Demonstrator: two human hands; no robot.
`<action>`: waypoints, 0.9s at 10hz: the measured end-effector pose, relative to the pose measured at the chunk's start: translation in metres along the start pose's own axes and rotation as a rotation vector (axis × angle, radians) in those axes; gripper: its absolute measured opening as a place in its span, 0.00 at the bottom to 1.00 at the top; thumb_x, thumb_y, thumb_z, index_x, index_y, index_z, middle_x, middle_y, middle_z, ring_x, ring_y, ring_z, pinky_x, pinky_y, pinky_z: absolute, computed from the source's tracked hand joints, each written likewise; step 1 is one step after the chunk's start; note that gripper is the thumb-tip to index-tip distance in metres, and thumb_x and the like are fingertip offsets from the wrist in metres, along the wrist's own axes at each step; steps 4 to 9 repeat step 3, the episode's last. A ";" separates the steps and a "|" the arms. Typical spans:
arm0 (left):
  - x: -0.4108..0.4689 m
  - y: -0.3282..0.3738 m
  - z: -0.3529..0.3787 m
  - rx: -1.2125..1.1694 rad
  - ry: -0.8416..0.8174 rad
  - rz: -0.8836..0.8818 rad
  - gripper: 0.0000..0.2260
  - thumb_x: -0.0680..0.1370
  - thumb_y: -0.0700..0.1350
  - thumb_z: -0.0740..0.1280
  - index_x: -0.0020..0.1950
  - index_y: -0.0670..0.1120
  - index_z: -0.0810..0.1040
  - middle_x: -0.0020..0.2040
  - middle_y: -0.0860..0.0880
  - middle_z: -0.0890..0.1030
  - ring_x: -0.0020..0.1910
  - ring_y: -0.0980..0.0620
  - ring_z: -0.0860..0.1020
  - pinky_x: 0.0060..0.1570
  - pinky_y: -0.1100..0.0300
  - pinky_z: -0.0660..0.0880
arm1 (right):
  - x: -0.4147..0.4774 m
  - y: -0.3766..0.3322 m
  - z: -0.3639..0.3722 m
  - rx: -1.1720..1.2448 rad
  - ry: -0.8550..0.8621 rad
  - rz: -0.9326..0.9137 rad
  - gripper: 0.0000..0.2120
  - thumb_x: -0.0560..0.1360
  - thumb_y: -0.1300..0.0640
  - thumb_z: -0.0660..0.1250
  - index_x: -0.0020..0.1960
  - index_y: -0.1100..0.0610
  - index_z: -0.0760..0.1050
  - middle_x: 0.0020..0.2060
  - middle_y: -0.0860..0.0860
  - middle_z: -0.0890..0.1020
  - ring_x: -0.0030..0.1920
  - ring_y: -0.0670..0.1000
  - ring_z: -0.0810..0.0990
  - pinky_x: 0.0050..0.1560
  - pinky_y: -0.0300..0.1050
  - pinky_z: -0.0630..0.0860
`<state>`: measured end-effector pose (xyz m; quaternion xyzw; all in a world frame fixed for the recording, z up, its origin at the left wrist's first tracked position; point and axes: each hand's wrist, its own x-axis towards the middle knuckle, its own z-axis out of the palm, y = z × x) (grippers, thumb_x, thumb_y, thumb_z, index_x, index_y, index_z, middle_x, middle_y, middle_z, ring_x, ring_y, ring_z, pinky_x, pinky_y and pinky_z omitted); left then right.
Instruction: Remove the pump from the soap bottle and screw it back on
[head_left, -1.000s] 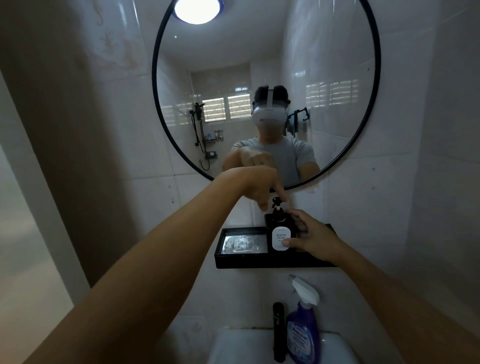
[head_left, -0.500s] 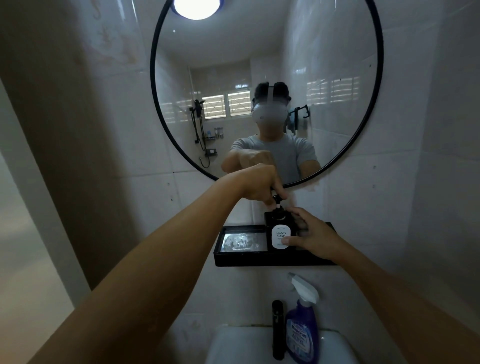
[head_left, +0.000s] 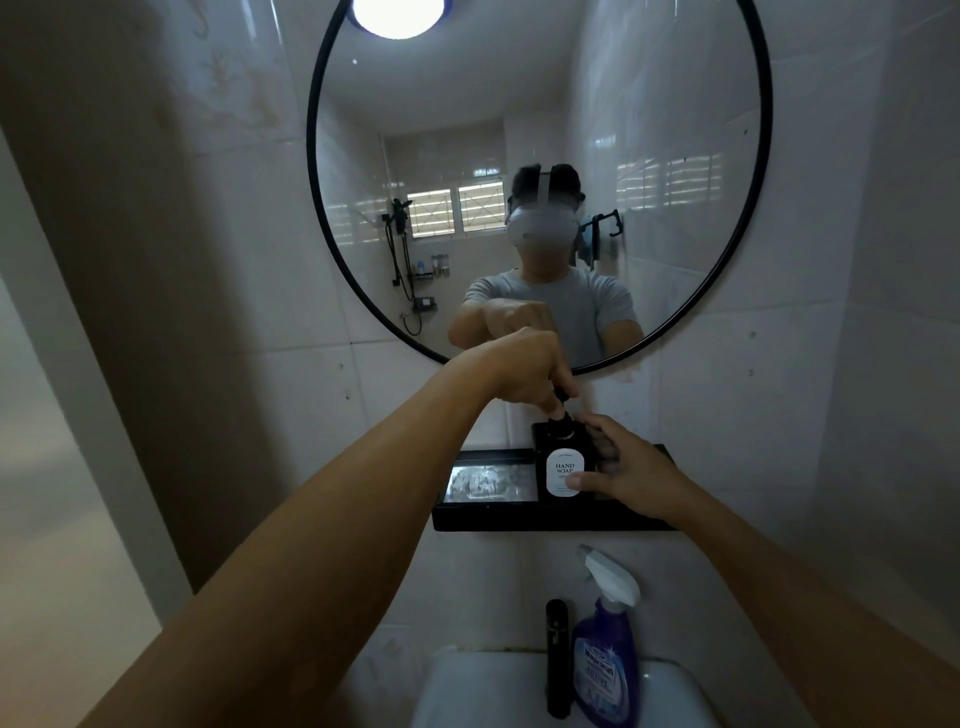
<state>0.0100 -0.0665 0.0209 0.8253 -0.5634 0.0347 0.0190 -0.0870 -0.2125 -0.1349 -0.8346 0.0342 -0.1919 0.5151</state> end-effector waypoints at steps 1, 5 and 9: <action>-0.013 0.001 -0.005 0.027 0.036 0.001 0.27 0.74 0.50 0.75 0.73 0.50 0.75 0.65 0.49 0.81 0.61 0.50 0.78 0.60 0.62 0.70 | -0.002 -0.002 0.000 -0.021 0.004 -0.012 0.39 0.68 0.58 0.78 0.72 0.46 0.64 0.63 0.45 0.75 0.56 0.37 0.77 0.53 0.31 0.76; -0.074 0.000 0.011 -0.338 0.432 -0.022 0.30 0.75 0.56 0.72 0.76 0.56 0.68 0.69 0.54 0.77 0.57 0.59 0.79 0.60 0.62 0.77 | -0.006 -0.008 0.002 -0.101 0.110 -0.095 0.48 0.63 0.48 0.80 0.76 0.45 0.57 0.72 0.46 0.67 0.71 0.47 0.66 0.71 0.49 0.67; -0.074 0.000 0.011 -0.338 0.432 -0.022 0.30 0.75 0.56 0.72 0.76 0.56 0.68 0.69 0.54 0.77 0.57 0.59 0.79 0.60 0.62 0.77 | -0.006 -0.008 0.002 -0.101 0.110 -0.095 0.48 0.63 0.48 0.80 0.76 0.45 0.57 0.72 0.46 0.67 0.71 0.47 0.66 0.71 0.49 0.67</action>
